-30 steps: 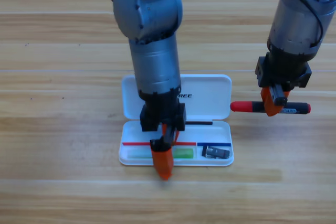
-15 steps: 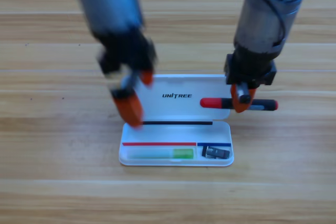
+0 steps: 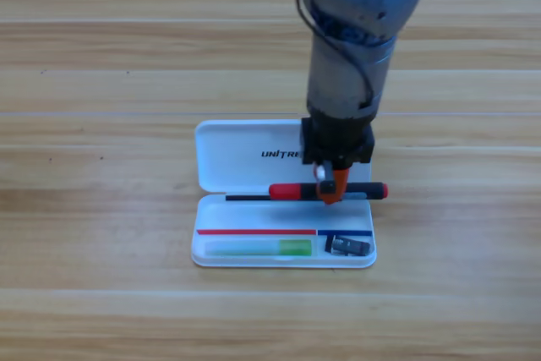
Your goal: Clean up eraser and pencils
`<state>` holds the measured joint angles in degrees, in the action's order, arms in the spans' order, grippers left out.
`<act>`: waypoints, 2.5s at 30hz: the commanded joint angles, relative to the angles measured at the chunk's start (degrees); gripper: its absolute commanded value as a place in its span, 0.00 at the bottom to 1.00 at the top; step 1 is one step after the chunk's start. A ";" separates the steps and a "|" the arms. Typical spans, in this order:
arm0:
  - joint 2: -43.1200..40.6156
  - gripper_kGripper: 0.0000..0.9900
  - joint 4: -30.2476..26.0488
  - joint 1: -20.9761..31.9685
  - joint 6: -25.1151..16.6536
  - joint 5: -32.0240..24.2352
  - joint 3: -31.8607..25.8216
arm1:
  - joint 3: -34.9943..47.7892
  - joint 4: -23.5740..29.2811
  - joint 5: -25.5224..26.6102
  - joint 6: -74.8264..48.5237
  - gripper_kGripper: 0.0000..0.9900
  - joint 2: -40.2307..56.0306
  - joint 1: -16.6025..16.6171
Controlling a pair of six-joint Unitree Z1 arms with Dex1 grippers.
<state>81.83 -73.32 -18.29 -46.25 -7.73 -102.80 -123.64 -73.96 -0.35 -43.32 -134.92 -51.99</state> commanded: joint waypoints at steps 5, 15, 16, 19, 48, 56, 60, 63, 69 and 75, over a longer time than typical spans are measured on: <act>-10.03 1.00 16.72 8.89 10.65 2.11 19.04 | -5.12 -1.54 -1.23 0.61 0.00 -7.72 -3.38; -16.09 1.00 26.39 9.33 12.06 2.72 30.73 | -6.96 -1.71 -1.32 0.87 0.00 -8.95 -3.56; -16.09 1.00 26.39 9.33 11.97 2.81 30.90 | -6.96 -1.80 -1.32 0.96 0.00 -8.95 -3.56; -16.09 1.00 26.39 9.33 11.71 2.90 31.17 | -6.96 -1.80 -1.32 1.05 0.00 -8.87 -3.47; -0.97 0.94 49.85 9.33 6.96 -14.24 36.44 | 30.92 18.33 18.89 10.19 0.96 42.99 -2.94; 13.97 0.93 61.98 7.40 4.59 -21.71 37.50 | 43.49 29.14 21.62 13.09 0.96 48.53 -2.94; 20.12 0.87 63.48 5.99 2.83 -24.08 36.70 | 43.40 29.23 21.36 13.62 0.96 48.61 -2.94; 23.81 0.79 63.30 4.76 2.30 -24.61 35.30 | 43.14 29.40 21.36 14.06 0.96 48.97 -2.94; 29.35 0.50 62.33 2.56 0.54 -25.66 32.31 | 43.57 29.49 21.27 14.58 0.96 49.14 -2.94; 33.57 0.11 60.93 0.80 -1.39 -27.51 29.59 | 43.93 29.49 21.53 14.58 0.96 49.23 -2.94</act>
<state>110.59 -10.63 -15.00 -46.39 -33.87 -71.49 -82.02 -45.24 20.18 -29.31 -87.02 -54.91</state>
